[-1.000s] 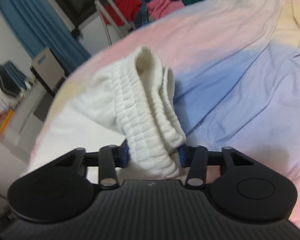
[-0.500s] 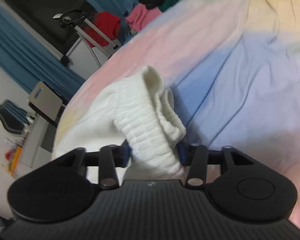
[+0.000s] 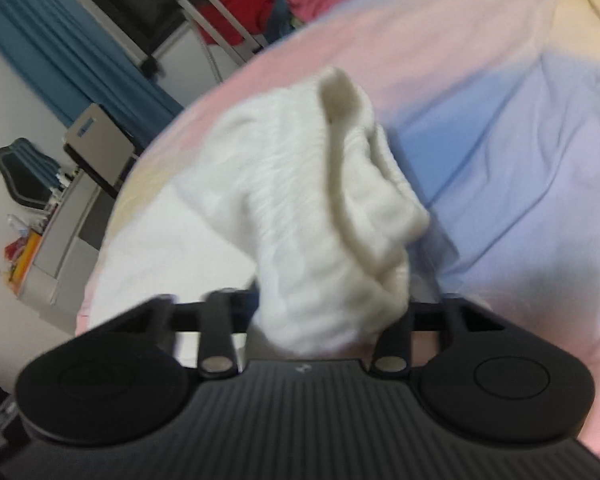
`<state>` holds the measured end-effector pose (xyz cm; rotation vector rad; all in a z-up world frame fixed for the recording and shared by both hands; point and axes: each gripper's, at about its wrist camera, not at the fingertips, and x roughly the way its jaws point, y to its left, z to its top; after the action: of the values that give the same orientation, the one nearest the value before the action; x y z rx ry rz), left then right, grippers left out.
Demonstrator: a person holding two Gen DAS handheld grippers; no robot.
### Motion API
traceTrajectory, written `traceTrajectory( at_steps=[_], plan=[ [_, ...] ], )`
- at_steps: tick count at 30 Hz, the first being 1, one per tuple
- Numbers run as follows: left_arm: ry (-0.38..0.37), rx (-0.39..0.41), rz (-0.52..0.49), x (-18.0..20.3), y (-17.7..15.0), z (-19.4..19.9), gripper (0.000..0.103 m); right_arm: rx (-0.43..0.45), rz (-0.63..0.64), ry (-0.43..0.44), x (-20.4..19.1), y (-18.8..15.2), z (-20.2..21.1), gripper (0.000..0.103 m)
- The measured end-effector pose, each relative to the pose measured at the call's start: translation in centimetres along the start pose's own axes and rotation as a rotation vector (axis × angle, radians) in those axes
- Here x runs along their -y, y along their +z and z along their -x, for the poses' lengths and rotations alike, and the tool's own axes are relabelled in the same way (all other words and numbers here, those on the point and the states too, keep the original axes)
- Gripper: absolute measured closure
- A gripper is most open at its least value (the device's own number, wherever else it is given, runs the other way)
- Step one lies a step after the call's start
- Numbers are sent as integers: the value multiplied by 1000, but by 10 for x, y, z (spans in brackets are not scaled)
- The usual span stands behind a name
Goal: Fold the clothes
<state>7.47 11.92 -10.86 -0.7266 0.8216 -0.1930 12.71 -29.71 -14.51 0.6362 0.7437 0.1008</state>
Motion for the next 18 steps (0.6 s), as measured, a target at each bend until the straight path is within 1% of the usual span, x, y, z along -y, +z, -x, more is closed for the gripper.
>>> traceTrajectory(
  at_steps=[1,2,3,5,7,10,13,16,18],
  plan=[
    [-11,11,-2,0,1,3,48,23,1,15,-4,0,7,72],
    [-31,24,-5,0,2,8,56,44,4,27,-7,1,13,73],
    [-52,39,-13,2,5,14,61,59,19,32,-12,2,18,73],
    [-92,66,-29,7,11,25,64,82,30,46,-22,6,28,74],
    [-129,69,-23,13,18,34,66,98,23,71,-28,13,40,74],
    [-191,69,-37,40,30,42,68,124,-2,112,-27,34,62,75],
    [-240,66,-72,87,44,37,69,165,-51,144,-17,63,84,75],
    [-283,28,-95,150,53,5,69,220,-81,130,2,105,110,75],
    [-315,-2,-127,197,58,-26,69,258,-117,102,25,141,126,75]
  ],
)
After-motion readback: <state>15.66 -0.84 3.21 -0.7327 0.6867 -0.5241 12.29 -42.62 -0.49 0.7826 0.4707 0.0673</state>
